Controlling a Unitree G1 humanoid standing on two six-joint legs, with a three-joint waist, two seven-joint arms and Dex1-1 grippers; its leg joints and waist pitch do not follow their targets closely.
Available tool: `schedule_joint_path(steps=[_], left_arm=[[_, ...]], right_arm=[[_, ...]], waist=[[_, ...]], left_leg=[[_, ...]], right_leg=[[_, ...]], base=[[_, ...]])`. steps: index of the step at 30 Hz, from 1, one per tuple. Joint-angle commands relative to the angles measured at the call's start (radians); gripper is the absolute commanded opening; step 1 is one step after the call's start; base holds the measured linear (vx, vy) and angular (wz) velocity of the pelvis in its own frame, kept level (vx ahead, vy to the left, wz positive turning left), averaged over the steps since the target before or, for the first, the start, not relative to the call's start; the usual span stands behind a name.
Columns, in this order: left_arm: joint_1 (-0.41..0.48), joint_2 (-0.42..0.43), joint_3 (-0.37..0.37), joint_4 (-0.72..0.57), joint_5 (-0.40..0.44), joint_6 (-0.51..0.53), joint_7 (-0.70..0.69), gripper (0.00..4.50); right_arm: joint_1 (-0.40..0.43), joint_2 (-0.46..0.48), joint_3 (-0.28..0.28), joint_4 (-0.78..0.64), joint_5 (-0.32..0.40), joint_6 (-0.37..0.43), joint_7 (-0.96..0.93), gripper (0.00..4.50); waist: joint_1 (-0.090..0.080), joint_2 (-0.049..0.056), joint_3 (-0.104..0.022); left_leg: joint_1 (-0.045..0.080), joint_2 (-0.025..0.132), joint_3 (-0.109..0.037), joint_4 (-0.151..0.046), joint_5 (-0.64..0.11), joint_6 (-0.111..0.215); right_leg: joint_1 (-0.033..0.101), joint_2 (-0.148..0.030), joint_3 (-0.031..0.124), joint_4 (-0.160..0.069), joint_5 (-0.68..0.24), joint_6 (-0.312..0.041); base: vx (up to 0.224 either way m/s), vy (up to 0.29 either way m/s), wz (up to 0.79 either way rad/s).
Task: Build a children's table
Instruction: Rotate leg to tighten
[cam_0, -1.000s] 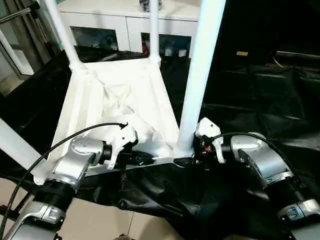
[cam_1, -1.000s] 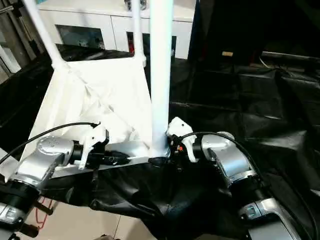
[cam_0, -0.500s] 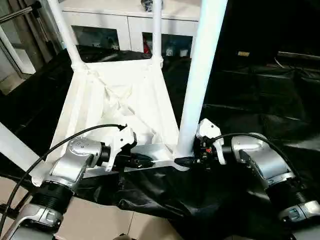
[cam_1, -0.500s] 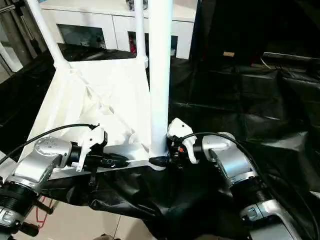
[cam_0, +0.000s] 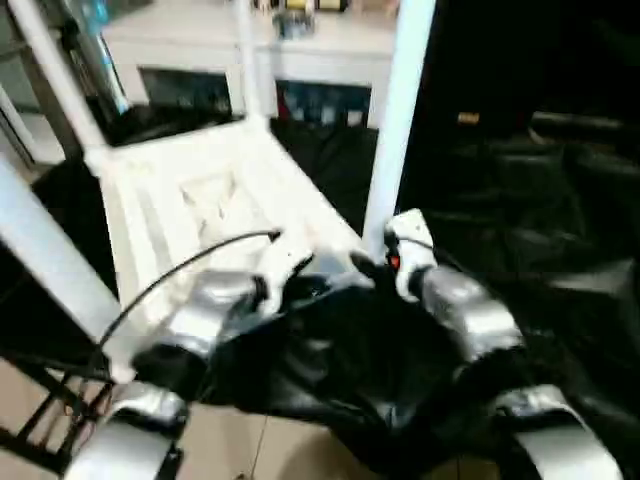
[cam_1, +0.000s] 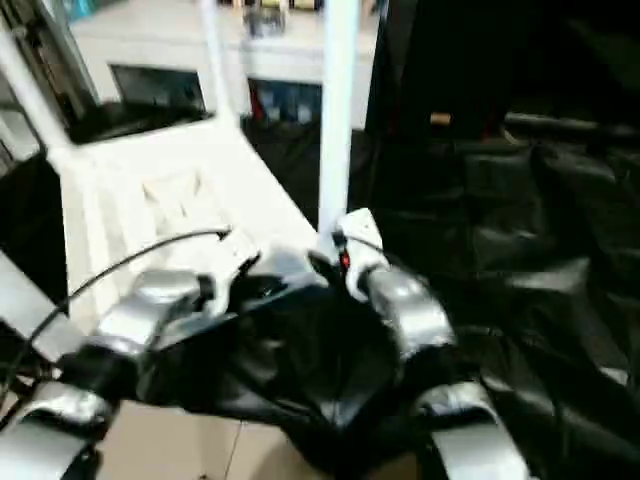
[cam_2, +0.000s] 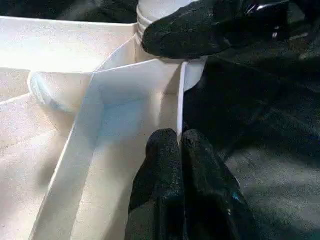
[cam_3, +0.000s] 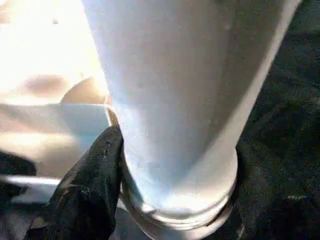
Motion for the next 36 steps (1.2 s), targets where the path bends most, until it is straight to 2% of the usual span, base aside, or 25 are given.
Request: schedule_joint_path(steps=[1, 2, 3, 4, 6, 8, 10, 12, 13, 14, 16, 17, 18, 19, 20, 21, 22, 26, 27, 30, 31, 36], left_arm=[[-0.038, -0.094, -0.017, 0.006, -0.024, -0.022, 0.043, 0.00], [-0.039, -0.098, -0.020, 0.011, -0.019, -0.030, 0.038, 0.00], [-0.038, -0.096, -0.023, 0.012, -0.018, -0.032, 0.029, 0.00], [-0.034, -0.093, -0.027, 0.008, -0.018, -0.036, 0.016, 0.00], [-0.013, -0.064, -0.037, -0.019, -0.029, -0.047, -0.038, 0.00], [-0.006, -0.053, -0.040, -0.028, -0.033, -0.054, -0.061, 0.00], [0.015, -0.021, -0.040, -0.054, -0.049, -0.071, -0.130, 0.00], [0.017, -0.018, -0.040, -0.057, -0.050, -0.073, -0.138, 0.00], [0.044, 0.027, -0.043, -0.096, -0.064, -0.073, -0.219, 0.00], [0.053, 0.042, -0.044, -0.108, -0.067, -0.072, -0.246, 0.00], [0.065, 0.072, -0.047, -0.122, -0.072, -0.085, -0.294, 0.00], [0.071, 0.084, -0.047, -0.130, -0.079, -0.088, -0.318, 0.00], [0.078, 0.097, -0.046, -0.141, -0.090, -0.090, -0.346, 0.00], [0.082, 0.105, -0.045, -0.149, -0.097, -0.093, -0.363, 0.00], [0.086, 0.113, -0.044, -0.156, -0.106, -0.095, -0.380, 0.00], [0.090, 0.123, -0.043, -0.168, -0.115, -0.085, -0.398, 0.00], [0.095, 0.136, -0.044, -0.183, -0.126, -0.079, -0.425, 0.00], [0.106, 0.167, -0.047, -0.219, -0.150, -0.047, -0.490, 0.00], [0.112, 0.180, -0.051, -0.238, -0.161, -0.038, -0.524, 0.00], [0.118, 0.188, -0.055, -0.254, -0.172, -0.023, -0.546, 0.00], [0.122, 0.193, -0.060, -0.266, -0.175, -0.012, -0.560, 0.00], [0.133, 0.195, -0.066, -0.280, -0.173, -0.008, -0.562, 0.00]], right_arm=[[0.004, 0.110, 0.102, 0.061, -0.021, -0.011, 0.038, 3.09], [0.000, 0.114, 0.097, 0.065, -0.019, -0.023, 0.051, 3.30], [-0.004, 0.113, 0.092, 0.069, -0.014, -0.028, 0.066, 3.30], [-0.005, 0.106, 0.092, 0.064, -0.011, -0.030, 0.082, 3.47], [0.000, 0.057, 0.112, 0.029, -0.015, -0.045, 0.149, 3.52], [0.002, 0.038, 0.121, 0.017, -0.018, -0.049, 0.171, 3.88], [0.005, -0.014, 0.135, -0.013, -0.021, -0.064, 0.257, 3.97], [0.006, -0.020, 0.136, -0.016, -0.021, -0.066, 0.267, 3.97], [0.019, -0.095, 0.154, -0.063, -0.014, -0.088, 0.395, 3.97], [0.024, -0.121, 0.159, -0.081, -0.008, -0.095, 0.441, 3.97], [0.032, -0.164, 0.165, -0.111, 0.006, -0.094, 0.519, 3.97], [0.037, -0.184, 0.172, -0.126, 0.011, -0.096, 0.556, 3.97], [0.043, -0.205, 0.180, -0.145, 0.018, -0.097, 0.596, 3.97], [0.048, -0.219, 0.185, -0.157, 0.022, -0.096, 0.620, 3.97], [0.052, -0.232, 0.190, -0.169, 0.025, -0.094, 0.645, 3.97], [0.058, -0.248, 0.196, -0.186, 0.032, -0.093, 0.675, 3.97], [0.066, -0.262, 0.200, -0.205, 0.039, -0.089, 0.708, 3.97], [0.084, -0.289, 0.214, -0.254, 0.062, -0.072, 0.776, 3.97], [0.094, -0.296, 0.219, -0.277, 0.073, -0.058, 0.808, 3.71], [0.102, -0.301, 0.223, -0.295, 0.080, -0.045, 0.829, 3.59], [0.107, -0.305, 0.227, -0.307, 0.082, -0.041, 0.839, 3.45], [0.119, -0.305, 0.235, -0.323, 0.080, -0.030, 0.842, 3.01]], waist=[[-0.001, -0.010, -0.043], [-0.001, -0.009, -0.044], [0.000, -0.007, -0.044], [0.000, -0.008, -0.045], [0.001, -0.005, -0.045], [0.004, -0.005, -0.049], [0.005, -0.005, -0.050], [0.006, -0.006, -0.052], [0.009, -0.009, -0.055], [0.014, -0.010, -0.057], [0.022, -0.008, -0.061], [0.024, -0.011, -0.065], [0.029, -0.007, -0.070], [0.031, -0.011, -0.072], [0.036, -0.009, -0.072], [0.036, -0.011, -0.067], [0.041, -0.011, -0.066], [0.039, -0.011, -0.058], [0.039, -0.012, -0.056], [0.040, -0.012, -0.056], [0.040, -0.012, -0.056], [0.038, -0.014, -0.059]], left_leg=[[0.014, 0.045, -0.036, -0.081, -0.358, -0.019], [0.012, 0.045, -0.035, -0.082, -0.353, -0.016], [0.011, 0.045, -0.035, -0.082, -0.347, -0.011], [0.009, 0.045, -0.033, -0.081, -0.338, -0.006], [0.008, 0.046, -0.033, -0.082, -0.337, -0.001], [0.006, 0.047, -0.032, -0.081, -0.320, 0.006], [0.002, 0.047, -0.030, -0.079, -0.295, 0.015], [-0.001, 0.048, -0.028, -0.077, -0.274, 0.023], [0.002, 0.047, -0.024, -0.074, -0.241, 0.035], [-0.001, 0.047, -0.025, -0.071, -0.225, 0.045], [-0.008, 0.049, -0.019, -0.065, -0.145, 0.083], [-0.010, 0.050, -0.019, -0.063, -0.122, 0.090], [-0.012, 0.052, -0.019, -0.059, -0.081, 0.106], [-0.013, 0.051, -0.018, -0.056, -0.066, 0.115], [-0.015, 0.052, -0.018, -0.053, -0.044, 0.133], [-0.015, 0.052, -0.016, -0.053, -0.059, 0.139], [-0.014, 0.055, -0.018, -0.055, -0.082, 0.130], [-0.010, 0.057, -0.017, -0.062, -0.153, 0.093], [-0.009, 0.057, -0.018, -0.064, -0.169, 0.078], [-0.006, 0.058, -0.017, -0.066, -0.172, 0.066], [-0.008, 0.058, -0.018, -0.066, -0.168, 0.062], [-0.011, 0.055, -0.017, -0.063, -0.135, 0.069]], right_leg=[[0.014, -0.078, 0.047, -0.110, -0.487, -0.118], [0.016, -0.079, 0.048, -0.108, -0.476, -0.122], [0.018, -0.078, 0.049, -0.106, -0.460, -0.129], [0.018, -0.077, 0.050, -0.105, -0.438, -0.135], [0.019, -0.076, 0.050, -0.103, -0.418, -0.143], [0.024, -0.076, 0.052, -0.098, -0.375, -0.153], [0.029, -0.076, 0.051, -0.091, -0.322, -0.175], [0.032, -0.076, 0.053, -0.088, -0.286, -0.184], [0.032, -0.075, 0.052, -0.085, -0.245, -0.198], [0.038, -0.075, 0.052, -0.080, -0.222, -0.202], [0.040, -0.069, 0.050, -0.065, -0.089, -0.231], [0.044, -0.069, 0.049, -0.058, -0.056, -0.237], [0.042, -0.068, 0.047, -0.048, 0.012, -0.253], [0.043, -0.066, 0.046, -0.045, 0.043, -0.259], [0.039, -0.066, 0.046, -0.039, 0.087, -0.268], [0.035, -0.066, 0.045, -0.043, 0.067, -0.275], [0.038, -0.071, 0.044, -0.045, 0.017, -0.270], [0.031, -0.070, 0.046, -0.060, -0.116, -0.250], [0.031, -0.071, 0.047, -0.062, -0.152, -0.241], [0.028, -0.070, 0.049, -0.064, -0.167, -0.234], [0.030, -0.071, 0.049, -0.063, -0.164, -0.235], [0.032, -0.070, 0.049, -0.057, -0.107, -0.242]], base=[[0.000, 0.000, 0.00], [0.000, 0.000, 0.00], [0.000, 0.000, 0.00], [0.000, 0.000, 0.00], [0.000, 0.000, 0.00], [0.000, 0.000, 0.00], [0.000, 0.000, 0.00], [0.000, 0.000, 0.00], [0.000, 0.000, 0.00], [0.000, 0.000, 0.00], [0.000, 0.000, 0.00], [0.000, 0.000, 0.00], [0.000, 0.000, 0.00], [0.000, 0.000, 0.00], [0.000, 0.000, 0.00], [0.000, 0.000, 0.00], [0.000, 0.000, 0.00], [0.000, 0.000, 0.00], [0.000, 0.000, 0.00], [0.000, 0.000, 0.00], [0.000, 0.000, 0.00], [0.000, 0.000, 0.00]])
